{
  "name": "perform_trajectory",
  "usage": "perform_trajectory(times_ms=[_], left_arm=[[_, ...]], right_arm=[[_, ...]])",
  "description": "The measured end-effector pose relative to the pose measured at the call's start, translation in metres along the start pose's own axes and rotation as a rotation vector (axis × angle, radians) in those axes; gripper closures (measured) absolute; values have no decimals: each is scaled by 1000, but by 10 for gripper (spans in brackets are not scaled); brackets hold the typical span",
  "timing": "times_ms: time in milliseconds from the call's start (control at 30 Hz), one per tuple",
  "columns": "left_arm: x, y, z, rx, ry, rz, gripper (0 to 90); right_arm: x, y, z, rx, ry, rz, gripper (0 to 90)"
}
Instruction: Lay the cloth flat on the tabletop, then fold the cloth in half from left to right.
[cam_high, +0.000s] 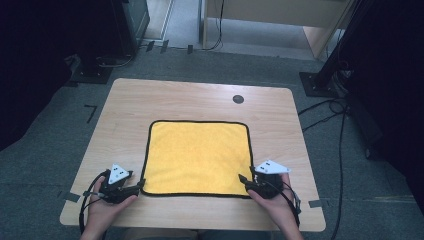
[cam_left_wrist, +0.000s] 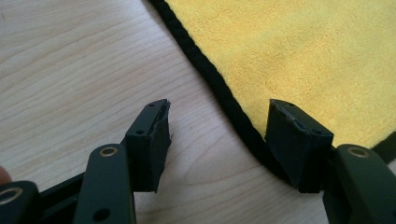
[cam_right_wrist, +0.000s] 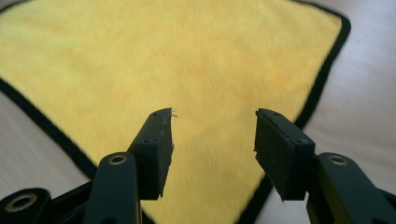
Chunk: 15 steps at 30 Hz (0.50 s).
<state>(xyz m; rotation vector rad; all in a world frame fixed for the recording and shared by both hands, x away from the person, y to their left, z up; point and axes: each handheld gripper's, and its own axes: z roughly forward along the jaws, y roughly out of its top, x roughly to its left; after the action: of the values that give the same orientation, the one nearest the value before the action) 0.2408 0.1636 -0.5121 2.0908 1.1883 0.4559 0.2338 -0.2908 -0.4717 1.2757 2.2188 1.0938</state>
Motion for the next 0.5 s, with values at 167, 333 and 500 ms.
perform_trajectory(times_ms=[167, 333, 500], left_arm=[[-1, -6, -5, -4, -7, -23, 391], [-6, -10, -8, -12, 12, -23, 390], [-9, -9, -6, -12, 25, 1, 389]], right_arm=[[10, 42, 21, -45, 11, -37, 465], [19, 77, 46, -58, 52, -42, 467], [26, 118, 82, -73, 102, -16, 474]])
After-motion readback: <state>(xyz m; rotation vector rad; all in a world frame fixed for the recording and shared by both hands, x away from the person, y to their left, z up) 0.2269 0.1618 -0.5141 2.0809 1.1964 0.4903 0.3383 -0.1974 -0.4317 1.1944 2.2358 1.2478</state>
